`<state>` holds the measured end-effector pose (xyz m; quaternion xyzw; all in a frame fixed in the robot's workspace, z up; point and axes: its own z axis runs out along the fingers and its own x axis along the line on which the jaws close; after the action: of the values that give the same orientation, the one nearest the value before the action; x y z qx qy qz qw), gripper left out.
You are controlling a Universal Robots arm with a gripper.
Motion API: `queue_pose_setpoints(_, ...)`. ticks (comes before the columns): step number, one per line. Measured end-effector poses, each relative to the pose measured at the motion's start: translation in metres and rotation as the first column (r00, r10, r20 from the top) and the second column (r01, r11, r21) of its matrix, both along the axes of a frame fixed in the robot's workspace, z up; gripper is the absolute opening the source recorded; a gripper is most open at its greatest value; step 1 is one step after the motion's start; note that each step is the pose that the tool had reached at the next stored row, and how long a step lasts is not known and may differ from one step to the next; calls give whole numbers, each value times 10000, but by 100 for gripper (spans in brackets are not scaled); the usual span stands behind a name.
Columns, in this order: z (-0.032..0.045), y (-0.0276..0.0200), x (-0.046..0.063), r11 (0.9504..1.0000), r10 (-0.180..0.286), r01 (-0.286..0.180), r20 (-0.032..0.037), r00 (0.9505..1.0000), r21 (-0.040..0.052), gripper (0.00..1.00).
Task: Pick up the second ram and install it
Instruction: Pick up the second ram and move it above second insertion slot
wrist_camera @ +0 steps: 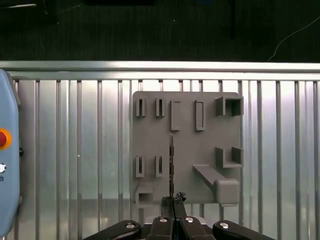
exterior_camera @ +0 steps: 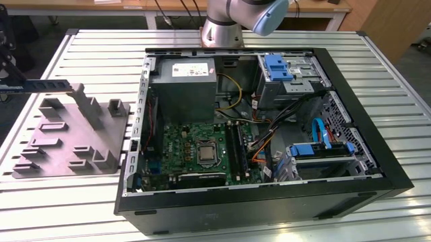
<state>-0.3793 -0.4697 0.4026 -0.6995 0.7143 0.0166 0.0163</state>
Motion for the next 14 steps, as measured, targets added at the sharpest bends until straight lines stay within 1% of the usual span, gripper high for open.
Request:
queue_pose_setpoints(2,1,-1,14,10000,2,-2,-1,10000,0,11)
queue_pose_setpoints(4,2,-1,63,10000,0,0,-2,10000,-2,11)
queue_pose_setpoints(14,1,-27,504,10000,0,0,-20,10000,-1,11)
